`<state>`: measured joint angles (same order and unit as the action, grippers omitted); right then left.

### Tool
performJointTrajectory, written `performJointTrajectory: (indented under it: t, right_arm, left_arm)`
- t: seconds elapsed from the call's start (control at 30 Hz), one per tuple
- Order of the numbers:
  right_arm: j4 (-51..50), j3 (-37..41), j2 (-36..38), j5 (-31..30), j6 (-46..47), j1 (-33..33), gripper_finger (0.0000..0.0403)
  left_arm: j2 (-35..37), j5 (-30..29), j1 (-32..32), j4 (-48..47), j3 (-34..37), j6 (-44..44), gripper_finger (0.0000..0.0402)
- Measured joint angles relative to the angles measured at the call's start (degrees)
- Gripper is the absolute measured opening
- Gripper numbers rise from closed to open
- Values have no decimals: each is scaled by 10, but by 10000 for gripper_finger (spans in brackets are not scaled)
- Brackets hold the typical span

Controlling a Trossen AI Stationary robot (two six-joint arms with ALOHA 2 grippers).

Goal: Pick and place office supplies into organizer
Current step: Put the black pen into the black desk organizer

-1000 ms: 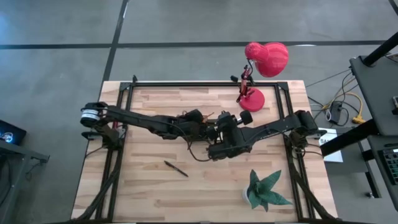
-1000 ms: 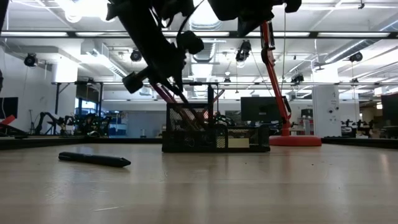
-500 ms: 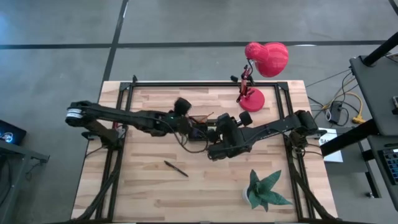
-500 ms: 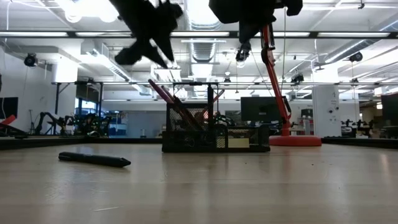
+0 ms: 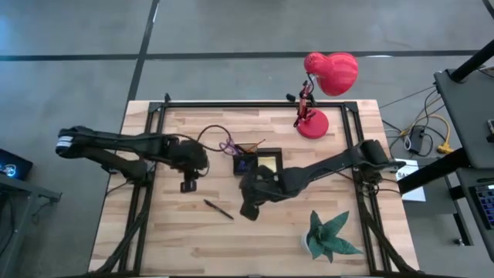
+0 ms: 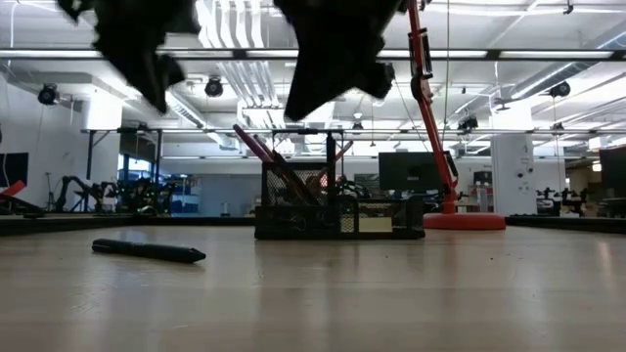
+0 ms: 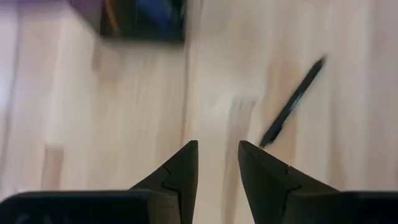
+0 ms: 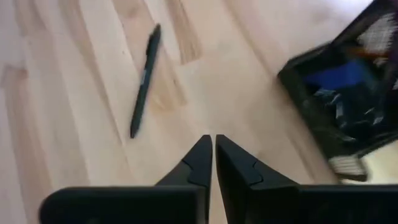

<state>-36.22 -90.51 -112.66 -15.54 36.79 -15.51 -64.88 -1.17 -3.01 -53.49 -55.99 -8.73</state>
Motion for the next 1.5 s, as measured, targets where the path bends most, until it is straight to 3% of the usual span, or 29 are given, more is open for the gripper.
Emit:
performJointTrajectory:
  t: [0.13, 0.27, 0.43, 0.73, 0.9, 1.07, 1.5]
  right_arm:
    - [54, 0, -29, 53, -12, 3, 13]
    - [95, -3, -52, 62, -56, -4, 13]
    - [100, -15, -74, 69, -64, -9, 13]
    - [136, -38, -128, 118, -69, -24, 13]
    - [142, -66, -155, 122, -71, -24, 13]
    - [141, -90, -186, 166, -84, -25, 13]
    - [90, -108, -192, 139, -83, -29, 13]
  left_arm:
    - [24, 5, -7, 34, 97, 4, 95]
    - [55, 28, -36, 124, 191, 7, 81]
    - [92, 62, -85, 227, 248, -4, 62]
    - [64, 61, -110, 285, 274, -89, 52]
    - [20, 67, -115, 291, 276, -104, 52]
    - [-19, 74, -128, 326, 276, -103, 52]
    - [-43, 62, -136, 370, 275, -99, 52]
